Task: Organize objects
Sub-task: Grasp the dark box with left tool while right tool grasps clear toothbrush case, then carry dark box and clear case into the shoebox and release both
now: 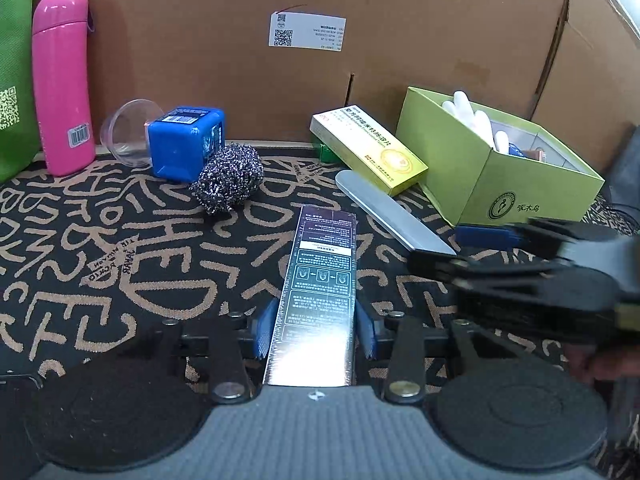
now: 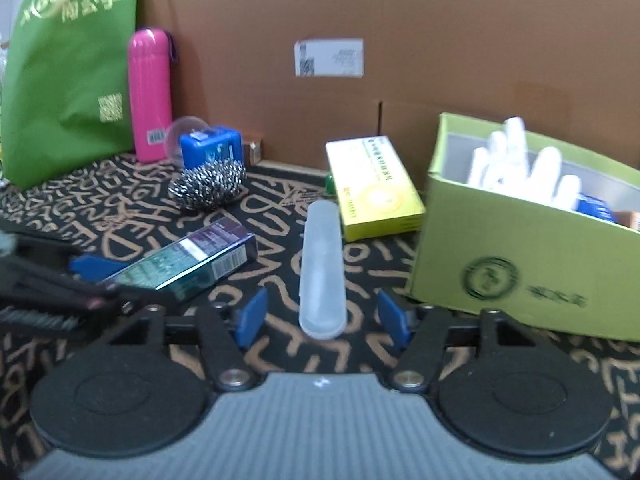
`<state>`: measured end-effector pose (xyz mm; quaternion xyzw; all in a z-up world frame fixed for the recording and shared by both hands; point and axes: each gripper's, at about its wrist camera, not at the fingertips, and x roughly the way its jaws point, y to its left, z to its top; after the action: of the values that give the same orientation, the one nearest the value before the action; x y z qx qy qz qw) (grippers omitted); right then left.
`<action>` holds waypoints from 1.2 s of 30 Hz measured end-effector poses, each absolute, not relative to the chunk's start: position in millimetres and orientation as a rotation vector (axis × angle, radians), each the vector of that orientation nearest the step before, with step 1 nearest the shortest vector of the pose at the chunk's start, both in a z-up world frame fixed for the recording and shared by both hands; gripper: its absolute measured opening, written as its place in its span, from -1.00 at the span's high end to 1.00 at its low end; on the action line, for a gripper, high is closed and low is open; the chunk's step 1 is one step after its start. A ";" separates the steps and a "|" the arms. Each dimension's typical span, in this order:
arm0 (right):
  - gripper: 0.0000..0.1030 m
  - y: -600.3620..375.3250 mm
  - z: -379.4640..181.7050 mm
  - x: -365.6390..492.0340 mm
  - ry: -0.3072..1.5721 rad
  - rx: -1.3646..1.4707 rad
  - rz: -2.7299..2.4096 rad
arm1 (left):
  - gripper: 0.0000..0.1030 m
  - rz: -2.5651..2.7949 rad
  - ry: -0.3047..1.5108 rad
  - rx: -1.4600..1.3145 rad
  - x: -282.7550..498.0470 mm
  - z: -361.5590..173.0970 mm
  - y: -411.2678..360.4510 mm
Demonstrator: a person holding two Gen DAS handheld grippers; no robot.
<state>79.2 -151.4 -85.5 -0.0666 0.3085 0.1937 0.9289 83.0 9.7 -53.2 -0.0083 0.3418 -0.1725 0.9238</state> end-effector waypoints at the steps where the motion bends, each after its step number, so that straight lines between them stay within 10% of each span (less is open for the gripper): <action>1: 0.24 -150.1 -87.9 83.1 0.651 -0.136 0.393 | 0.15 -0.353 0.699 -0.012 83.0 -53.4 9.5; 2: 0.48 -151.5 -86.8 81.8 0.641 -0.129 0.391 | 0.15 -0.354 0.697 -0.008 82.7 -53.7 9.5; 28: 0.34 -172.1 -80.7 32.5 0.678 -0.146 0.429 | -0.19 -0.357 0.685 0.136 92.8 -53.7 -23.6; 31: 0.47 -173.3 -82.0 28.8 0.660 -0.146 0.425 | 0.18 -0.390 0.668 0.147 91.5 -53.6 -25.9; 36: 0.48 -185.7 -73.4 19.0 0.648 -0.093 0.419 | 0.21 -0.450 0.705 0.121 83.3 -48.8 -28.0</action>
<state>19.0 -185.7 -73.4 -0.0453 0.3160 0.2042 0.9254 83.3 -28.0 -48.8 0.0587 0.3422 -0.2183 0.9120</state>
